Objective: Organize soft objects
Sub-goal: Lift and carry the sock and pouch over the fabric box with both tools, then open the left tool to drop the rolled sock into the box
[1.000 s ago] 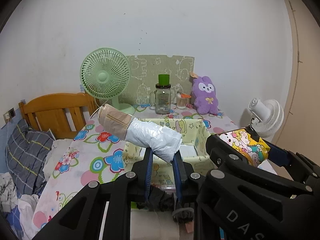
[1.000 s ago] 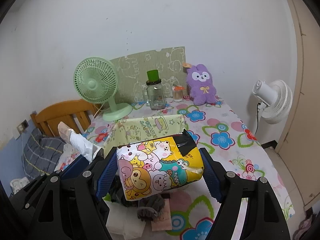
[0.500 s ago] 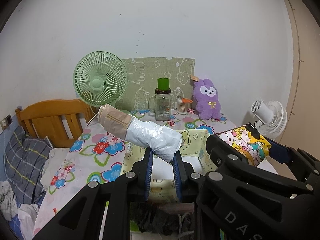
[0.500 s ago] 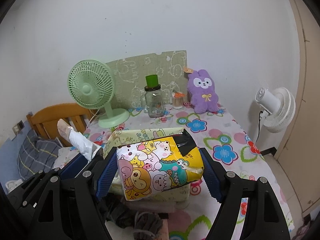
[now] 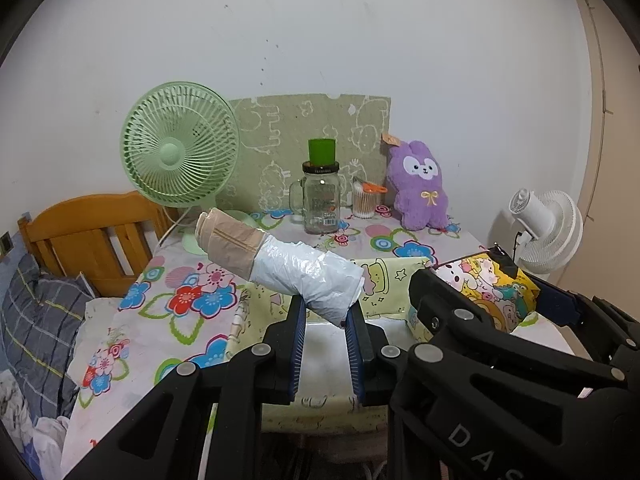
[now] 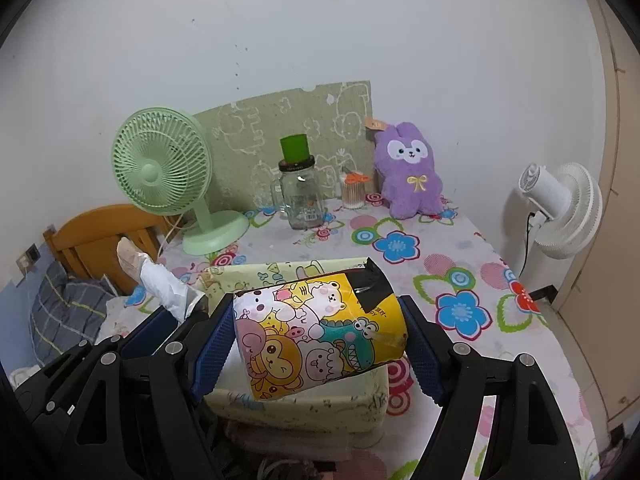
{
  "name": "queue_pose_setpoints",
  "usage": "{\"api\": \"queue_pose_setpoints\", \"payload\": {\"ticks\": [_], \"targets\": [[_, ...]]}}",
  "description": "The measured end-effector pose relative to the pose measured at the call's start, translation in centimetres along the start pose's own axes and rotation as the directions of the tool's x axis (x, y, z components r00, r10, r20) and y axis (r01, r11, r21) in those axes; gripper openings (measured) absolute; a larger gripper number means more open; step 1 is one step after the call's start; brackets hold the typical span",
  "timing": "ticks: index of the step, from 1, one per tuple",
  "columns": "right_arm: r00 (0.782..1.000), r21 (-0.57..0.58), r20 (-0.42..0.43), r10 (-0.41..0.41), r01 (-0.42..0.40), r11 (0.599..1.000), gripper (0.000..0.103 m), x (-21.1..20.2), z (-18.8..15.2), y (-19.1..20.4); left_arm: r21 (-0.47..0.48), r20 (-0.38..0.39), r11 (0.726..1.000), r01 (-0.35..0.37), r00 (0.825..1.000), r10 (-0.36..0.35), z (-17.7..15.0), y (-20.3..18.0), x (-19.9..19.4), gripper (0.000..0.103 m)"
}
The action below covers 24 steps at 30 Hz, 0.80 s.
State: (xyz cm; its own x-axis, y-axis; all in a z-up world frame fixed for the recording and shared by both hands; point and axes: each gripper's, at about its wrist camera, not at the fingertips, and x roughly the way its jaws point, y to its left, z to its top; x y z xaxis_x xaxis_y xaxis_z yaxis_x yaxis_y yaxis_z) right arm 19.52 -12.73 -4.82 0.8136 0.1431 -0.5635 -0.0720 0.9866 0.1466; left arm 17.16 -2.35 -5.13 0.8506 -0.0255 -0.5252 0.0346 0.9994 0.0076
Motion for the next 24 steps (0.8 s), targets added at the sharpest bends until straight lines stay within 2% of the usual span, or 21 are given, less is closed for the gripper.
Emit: {"api": "queue_pose_setpoints", "payload": {"ticks": [10, 14, 17, 19, 21, 24], "targets": [[0.998, 0.011, -0.062, -0.014, 0.015, 1.000, 0.080, 4.1, 0.3, -1.2, 0.000, -0.067, 0.999, 0.034, 0.997, -0.034, 0.1, -0.5, 3.9, 0.019], [0.997, 0.012, -0.071, -0.017, 0.018, 1.000, 0.080, 5.2, 0.5, -1.6, -0.023, -0.085, 0.999, 0.048, 0.995, -0.049, 0.2, -0.4, 5.2, 0.022], [0.997, 0.000, -0.073, -0.015, 0.015, 1.000, 0.080, 5.8, 0.6, -1.4, -0.047, -0.120, 0.997, 0.058, 0.991, -0.063, 0.2, 0.0, 6.2, 0.039], [0.997, -0.010, -0.078, -0.010, 0.009, 1.000, 0.080, 6.3, 0.6, -1.1, -0.035, -0.157, 0.998, 0.047, 0.986, -0.052, 0.3, 0.3, 6.7, 0.041], [0.997, -0.016, -0.080, 0.003, -0.005, 1.000, 0.080, 6.7, 0.6, -0.9, -0.021, -0.165, 1.000, 0.021, 0.986, -0.024, 0.4, 0.4, 6.9, 0.051], [0.996, -0.023, -0.081, 0.028, -0.030, 0.999, 0.080, 7.2, 0.8, -0.5, -0.014, -0.171, 1.000, -0.001, 0.985, -0.001, 0.5, 0.8, 7.0, 0.059]]}}
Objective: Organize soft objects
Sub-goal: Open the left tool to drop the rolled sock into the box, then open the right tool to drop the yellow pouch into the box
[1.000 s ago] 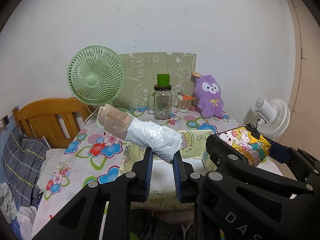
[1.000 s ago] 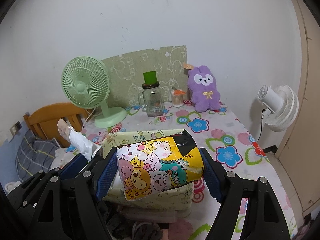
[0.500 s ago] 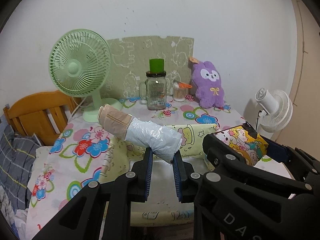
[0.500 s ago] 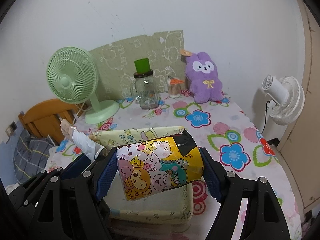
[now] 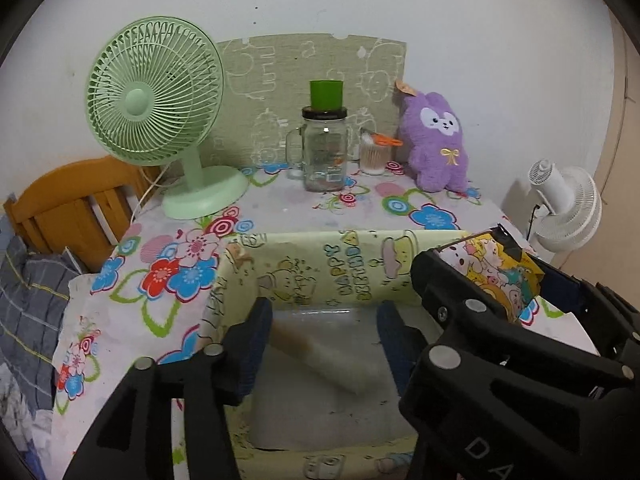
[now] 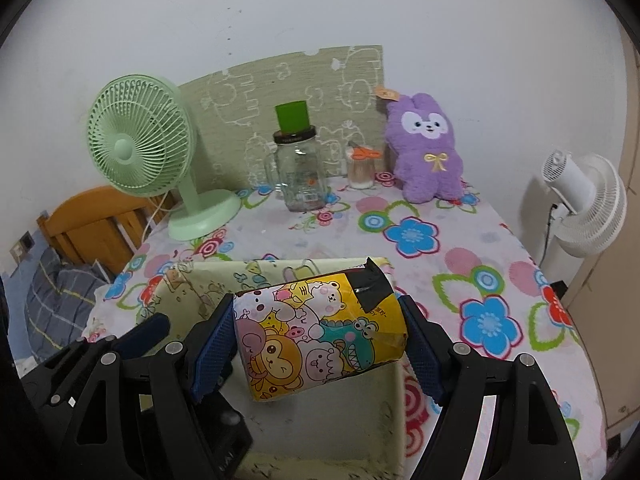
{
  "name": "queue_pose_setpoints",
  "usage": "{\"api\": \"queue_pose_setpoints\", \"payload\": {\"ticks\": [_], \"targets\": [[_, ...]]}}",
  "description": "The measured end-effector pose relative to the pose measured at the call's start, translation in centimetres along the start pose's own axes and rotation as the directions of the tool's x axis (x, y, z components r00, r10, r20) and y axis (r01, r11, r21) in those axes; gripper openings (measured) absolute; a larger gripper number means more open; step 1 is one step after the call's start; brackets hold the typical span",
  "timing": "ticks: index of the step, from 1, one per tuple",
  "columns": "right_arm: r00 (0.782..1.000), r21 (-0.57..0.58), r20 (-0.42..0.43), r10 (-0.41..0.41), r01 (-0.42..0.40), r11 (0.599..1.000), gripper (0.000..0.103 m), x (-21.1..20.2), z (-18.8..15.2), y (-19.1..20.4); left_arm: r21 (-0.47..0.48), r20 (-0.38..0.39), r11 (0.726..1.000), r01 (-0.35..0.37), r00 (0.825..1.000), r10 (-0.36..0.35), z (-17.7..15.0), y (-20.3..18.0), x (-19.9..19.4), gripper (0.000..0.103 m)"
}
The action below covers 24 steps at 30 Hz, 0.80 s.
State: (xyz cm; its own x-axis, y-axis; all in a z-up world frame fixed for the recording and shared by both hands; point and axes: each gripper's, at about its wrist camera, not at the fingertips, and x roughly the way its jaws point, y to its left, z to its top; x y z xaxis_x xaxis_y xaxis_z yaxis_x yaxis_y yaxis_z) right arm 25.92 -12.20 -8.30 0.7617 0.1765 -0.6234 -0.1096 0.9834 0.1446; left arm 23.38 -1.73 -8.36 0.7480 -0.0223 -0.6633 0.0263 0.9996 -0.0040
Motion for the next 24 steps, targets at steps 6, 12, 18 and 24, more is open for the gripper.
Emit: {"api": "queue_pose_setpoints", "payload": {"ticks": [6, 12, 18, 24], "targets": [[0.999, -0.008, -0.014, 0.030, -0.030, 1.000, 0.080, 1.3, 0.4, 0.6, 0.015, -0.017, 1.000, -0.008, 1.000, 0.008, 0.4, 0.4, 0.7, 0.074], [0.999, -0.024, -0.030, 0.016, -0.016, 1.000, 0.082, 2.6, 0.5, 0.8, 0.020, -0.037, 1.000, 0.005, 0.999, -0.004, 0.4, 0.3, 1.4, 0.076], [0.999, -0.041, -0.040, 0.023, -0.025, 0.999, 0.089, 2.9, 0.6, 0.9, 0.023, -0.034, 1.000, 0.009, 0.999, -0.008, 0.3, 0.2, 1.4, 0.077], [0.999, -0.050, -0.035, 0.003, -0.005, 0.999, 0.092, 2.2, 0.8, 1.0, 0.018, -0.016, 1.000, 0.020, 1.000, -0.020, 0.4, 0.1, 0.8, 0.084]]}}
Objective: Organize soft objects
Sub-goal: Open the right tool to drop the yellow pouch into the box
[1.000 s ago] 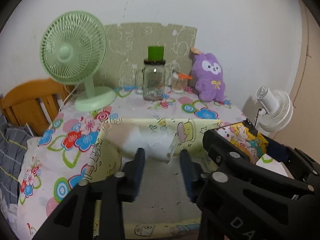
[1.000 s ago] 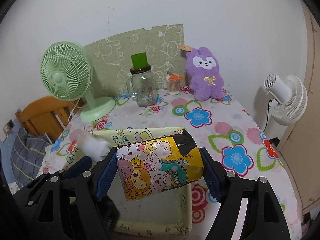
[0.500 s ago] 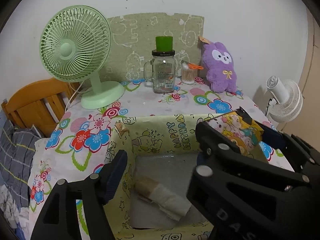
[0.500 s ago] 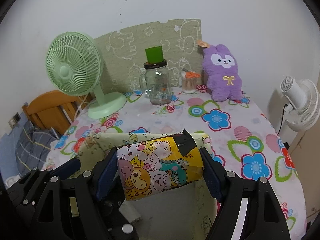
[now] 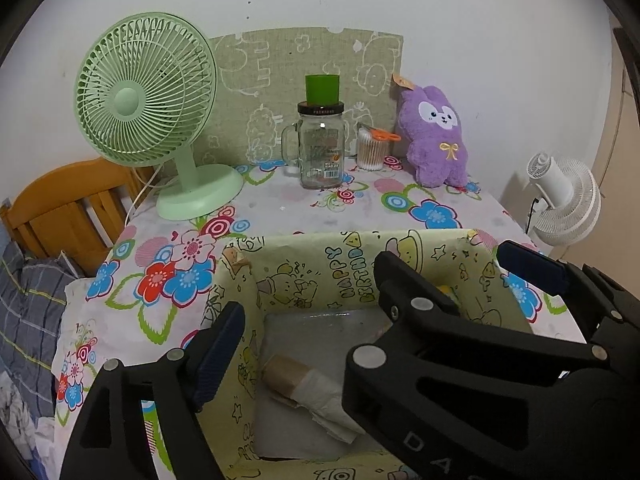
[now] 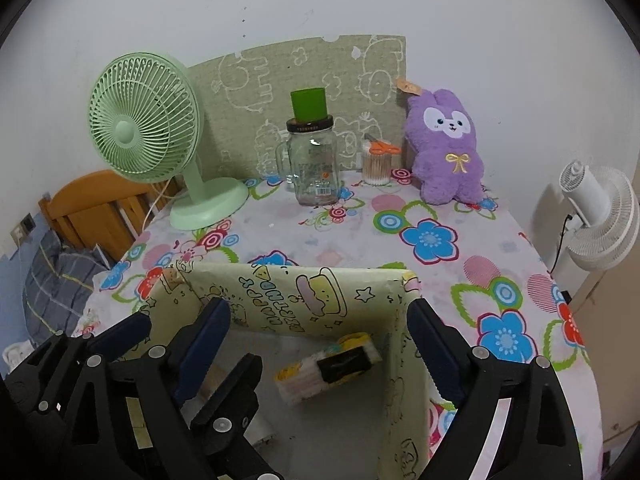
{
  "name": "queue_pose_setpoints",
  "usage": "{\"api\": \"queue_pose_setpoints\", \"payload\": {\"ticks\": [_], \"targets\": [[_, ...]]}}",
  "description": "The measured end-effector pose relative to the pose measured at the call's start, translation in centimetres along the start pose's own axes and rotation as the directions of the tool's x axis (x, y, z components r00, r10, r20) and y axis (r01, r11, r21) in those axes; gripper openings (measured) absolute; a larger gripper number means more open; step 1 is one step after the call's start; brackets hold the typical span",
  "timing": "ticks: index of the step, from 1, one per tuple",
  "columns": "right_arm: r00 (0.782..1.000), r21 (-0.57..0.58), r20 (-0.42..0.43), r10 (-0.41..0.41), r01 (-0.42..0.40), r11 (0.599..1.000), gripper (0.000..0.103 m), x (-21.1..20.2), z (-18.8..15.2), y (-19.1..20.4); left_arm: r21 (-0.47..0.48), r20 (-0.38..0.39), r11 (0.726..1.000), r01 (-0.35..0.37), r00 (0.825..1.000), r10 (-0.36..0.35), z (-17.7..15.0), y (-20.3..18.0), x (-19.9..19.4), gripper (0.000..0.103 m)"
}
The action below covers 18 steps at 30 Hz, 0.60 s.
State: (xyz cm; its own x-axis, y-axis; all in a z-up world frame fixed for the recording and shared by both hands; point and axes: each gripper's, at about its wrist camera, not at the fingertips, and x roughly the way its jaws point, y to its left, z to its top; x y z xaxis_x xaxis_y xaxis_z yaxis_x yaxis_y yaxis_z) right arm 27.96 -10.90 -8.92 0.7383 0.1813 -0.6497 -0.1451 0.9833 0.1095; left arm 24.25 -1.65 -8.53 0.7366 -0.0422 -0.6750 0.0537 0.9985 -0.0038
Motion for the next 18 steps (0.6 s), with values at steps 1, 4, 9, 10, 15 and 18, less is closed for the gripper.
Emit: {"api": "queue_pose_setpoints", "payload": {"ticks": [1, 4, 9, 10, 15, 18], "targets": [[1.000, 0.003, 0.001, 0.000, 0.000, 1.000, 0.092, -0.2, 0.0, 0.0, 0.001, 0.003, 1.000, 0.002, 1.000, -0.002, 0.0, 0.0, -0.1, 0.084], [1.000, 0.011, 0.004, 0.001, -0.001, 1.000, 0.092, -0.8, 0.0, -0.1, 0.006, 0.014, 1.000, 0.001, 1.000, -0.001, 0.0, -0.2, -0.8, 0.085], [1.000, 0.011, 0.016, 0.003, -0.004, 1.000, 0.092, -2.0, 0.0, 0.0, 0.010, 0.039, 1.000, 0.005, 0.999, -0.005, 0.0, -0.3, -2.0, 0.085], [1.000, 0.007, 0.019, 0.000, -0.001, 1.000, 0.092, -2.4, 0.1, 0.1, 0.010, 0.042, 1.000, 0.004, 0.999, -0.004, 0.0, -0.3, -2.2, 0.085], [0.999, 0.002, 0.038, -0.011, 0.011, 1.000, 0.092, -3.9, 0.2, 0.4, 0.015, 0.067, 1.000, 0.005, 0.998, -0.006, -0.1, -0.3, -3.6, 0.086], [0.999, 0.004, 0.046, -0.020, 0.020, 1.000, 0.092, -4.8, 0.2, 0.5, 0.014, 0.076, 1.000, 0.002, 0.997, -0.003, -0.2, -0.4, -4.4, 0.086]]}}
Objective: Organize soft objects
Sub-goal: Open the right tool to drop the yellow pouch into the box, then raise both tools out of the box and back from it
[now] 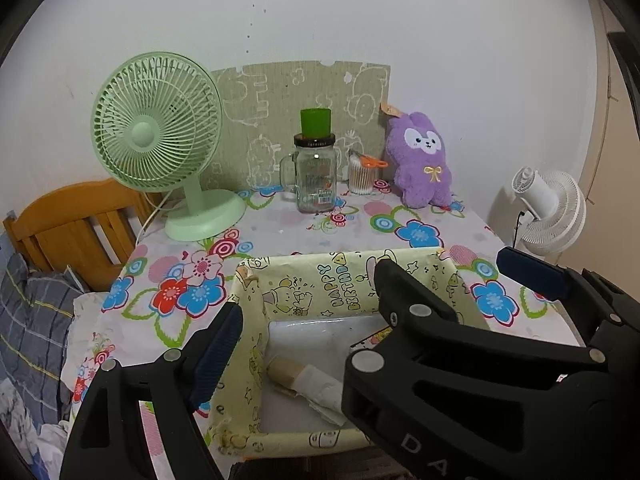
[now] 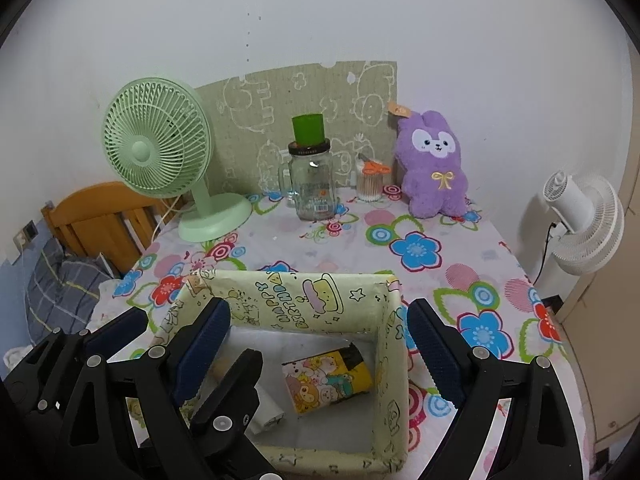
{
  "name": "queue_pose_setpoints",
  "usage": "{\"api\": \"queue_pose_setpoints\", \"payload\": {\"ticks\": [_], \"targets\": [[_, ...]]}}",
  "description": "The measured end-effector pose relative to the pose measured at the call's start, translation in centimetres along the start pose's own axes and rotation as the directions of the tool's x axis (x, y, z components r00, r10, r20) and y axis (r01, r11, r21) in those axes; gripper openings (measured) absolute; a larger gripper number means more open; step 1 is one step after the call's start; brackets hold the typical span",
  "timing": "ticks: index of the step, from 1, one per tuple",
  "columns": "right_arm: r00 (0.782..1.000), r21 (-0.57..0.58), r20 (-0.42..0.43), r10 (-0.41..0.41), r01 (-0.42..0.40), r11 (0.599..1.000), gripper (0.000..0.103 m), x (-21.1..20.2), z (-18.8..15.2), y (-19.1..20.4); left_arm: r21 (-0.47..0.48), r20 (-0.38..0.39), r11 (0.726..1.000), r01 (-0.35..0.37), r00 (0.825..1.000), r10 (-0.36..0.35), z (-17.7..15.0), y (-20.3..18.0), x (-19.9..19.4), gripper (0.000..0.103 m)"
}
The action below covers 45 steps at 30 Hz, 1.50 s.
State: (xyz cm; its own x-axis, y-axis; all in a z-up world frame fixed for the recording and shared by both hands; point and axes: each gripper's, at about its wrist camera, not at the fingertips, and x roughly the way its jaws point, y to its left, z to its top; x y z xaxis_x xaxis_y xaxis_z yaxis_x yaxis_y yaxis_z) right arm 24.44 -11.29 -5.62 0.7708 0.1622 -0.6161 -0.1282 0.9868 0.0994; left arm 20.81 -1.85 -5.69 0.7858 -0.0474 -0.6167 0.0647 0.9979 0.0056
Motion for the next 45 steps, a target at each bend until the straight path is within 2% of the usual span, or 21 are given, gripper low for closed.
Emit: {"api": "queue_pose_setpoints", "payload": {"ticks": [12, 24, 29, 45], "targets": [[0.999, -0.015, 0.045, -0.014, 0.015, 1.000, 0.092, -4.0, -0.3, 0.5, 0.002, 0.050, 1.000, 0.006, 0.999, -0.006, -0.5, -0.3, -3.7, 0.086], [0.997, -0.027, 0.080, -0.022, 0.024, 0.999, 0.092, -8.2, -1.2, 0.8, 0.006, 0.094, 1.000, 0.009, 0.996, -0.009, -1.4, -0.8, -7.2, 0.092], [0.995, -0.038, 0.102, -0.021, 0.026, 0.999, 0.092, -10.1, -1.6, 1.0, -0.005, 0.123, 1.000, -0.013, 0.992, 0.013, -2.1, -0.9, -9.0, 0.096], [0.990, -0.042, 0.134, -0.032, 0.038, 0.998, 0.092, -14.6, -3.9, 0.9, -0.015, 0.144, 1.000, 0.012, 0.990, -0.010, -4.3, -2.0, -12.6, 0.097]]}}
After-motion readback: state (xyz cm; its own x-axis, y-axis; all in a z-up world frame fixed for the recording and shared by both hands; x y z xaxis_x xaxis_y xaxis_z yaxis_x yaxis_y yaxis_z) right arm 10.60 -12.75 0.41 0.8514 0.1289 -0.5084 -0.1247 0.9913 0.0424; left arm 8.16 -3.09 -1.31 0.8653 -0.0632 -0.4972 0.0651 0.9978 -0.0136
